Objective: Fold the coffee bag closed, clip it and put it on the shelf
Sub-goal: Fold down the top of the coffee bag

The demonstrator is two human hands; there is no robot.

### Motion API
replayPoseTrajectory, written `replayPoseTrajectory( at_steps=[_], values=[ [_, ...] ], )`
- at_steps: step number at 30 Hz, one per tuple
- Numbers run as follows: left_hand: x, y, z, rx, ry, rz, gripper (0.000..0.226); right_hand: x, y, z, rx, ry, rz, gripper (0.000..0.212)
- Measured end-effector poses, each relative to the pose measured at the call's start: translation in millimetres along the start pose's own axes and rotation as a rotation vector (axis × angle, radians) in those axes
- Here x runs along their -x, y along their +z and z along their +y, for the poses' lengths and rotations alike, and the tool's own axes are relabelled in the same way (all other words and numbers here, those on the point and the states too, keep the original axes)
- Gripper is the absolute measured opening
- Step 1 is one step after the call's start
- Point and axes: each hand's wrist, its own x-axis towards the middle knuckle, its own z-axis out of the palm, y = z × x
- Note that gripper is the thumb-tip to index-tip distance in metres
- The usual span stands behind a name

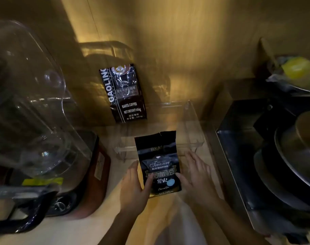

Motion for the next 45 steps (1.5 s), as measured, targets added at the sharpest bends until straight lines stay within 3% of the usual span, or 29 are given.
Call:
replayPoseTrajectory(
  at_steps=[4, 7, 12, 19, 23, 27, 30, 34, 39, 43, 45],
  values=[
    [5, 11, -6, 0.012, 0.008, -0.025, 0.057, 0, 8, 1, -0.059, 0.055, -0.097, 0.064],
    [8, 19, -14, 0.119, -0.056, -0.103, 0.055, 0, 14, -2, -0.258, 0.124, -0.181, 0.063],
    [6, 15, -18, 0.165, -0.139, -0.083, 0.020, -1, 22, -5, -0.310, 0.174, -0.186, 0.040],
    [-9, 5, -17, 0.439, -0.204, -0.226, 0.030, -10, 13, -3, -0.448, 0.256, -0.284, 0.020],
    [-22, 0, -25, 0.353, -0.084, -0.307, 0.025, -9, 12, -1, -0.465, 0.227, -0.306, 0.025],
    [-31, -5, -23, 0.273, -0.080, -0.312, 0.030, -5, 14, -2, -0.440, 0.252, -0.289, 0.024],
    [-34, -9, -11, 0.464, -0.184, -0.294, 0.032, -4, 14, -2, -0.406, 0.262, -0.265, 0.006],
    [-34, -8, 1, 0.685, -0.283, -0.268, 0.029, -6, 15, -12, -0.702, 0.413, -0.151, 0.017],
    [-33, -6, -6, 0.735, -0.376, -0.179, 0.041, -12, 15, -23, -0.771, 0.462, -0.028, 0.023],
    [-31, -9, -6, 0.872, -0.404, -0.186, 0.017, -14, 12, -23, -0.874, 0.440, -0.022, 0.035],
    [-30, -9, -1, 1.008, -0.465, -0.174, 0.019, -15, 12, -24, -0.928, 0.433, -0.043, 0.035]
  ],
)
